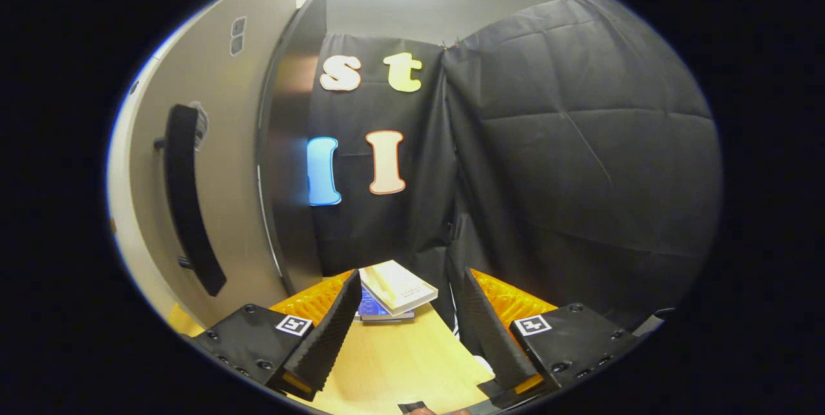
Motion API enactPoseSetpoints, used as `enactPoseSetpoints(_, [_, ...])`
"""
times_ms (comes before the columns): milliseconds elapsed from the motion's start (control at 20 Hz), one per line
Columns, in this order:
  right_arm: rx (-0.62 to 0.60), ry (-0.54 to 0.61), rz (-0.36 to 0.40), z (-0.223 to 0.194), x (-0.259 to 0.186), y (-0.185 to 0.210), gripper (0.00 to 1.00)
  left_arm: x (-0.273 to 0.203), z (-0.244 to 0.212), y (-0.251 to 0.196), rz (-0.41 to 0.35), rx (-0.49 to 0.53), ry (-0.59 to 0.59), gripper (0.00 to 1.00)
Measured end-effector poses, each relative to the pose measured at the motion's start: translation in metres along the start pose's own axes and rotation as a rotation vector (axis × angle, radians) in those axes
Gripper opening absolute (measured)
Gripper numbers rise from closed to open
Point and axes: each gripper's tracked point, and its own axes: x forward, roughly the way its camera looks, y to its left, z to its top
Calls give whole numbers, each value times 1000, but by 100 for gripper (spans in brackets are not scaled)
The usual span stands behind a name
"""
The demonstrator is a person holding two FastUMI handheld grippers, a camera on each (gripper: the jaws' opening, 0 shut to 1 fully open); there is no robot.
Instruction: Grab one shoe with the right hand and put it into the shoe cabinet, grab the other shoe with the left hand and put it into the shoe cabinet; then close the right door with the right hand and the left door with the left hand.
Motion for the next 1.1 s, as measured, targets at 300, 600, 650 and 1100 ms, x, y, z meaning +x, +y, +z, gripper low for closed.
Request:
enactPoseSetpoints(300, [51, -77, 79, 40, -10, 12, 97, -67, -26, 2, 26, -49, 20, 95])
enactPoseSetpoints(600, [33, -113, 232, 66, -4, 59, 92, -99, -54, 15, 123, -112, 87, 95])
enactPoseSetpoints(650, [34, -112, 264, 67, -5, 67, 99, -103, -57, 15, 136, -130, 93, 95])
enactPoseSetpoints(1100, [6, -93, 349, 65, 0, 103, 95, -140, -81, 25, 244, -198, 142, 100])
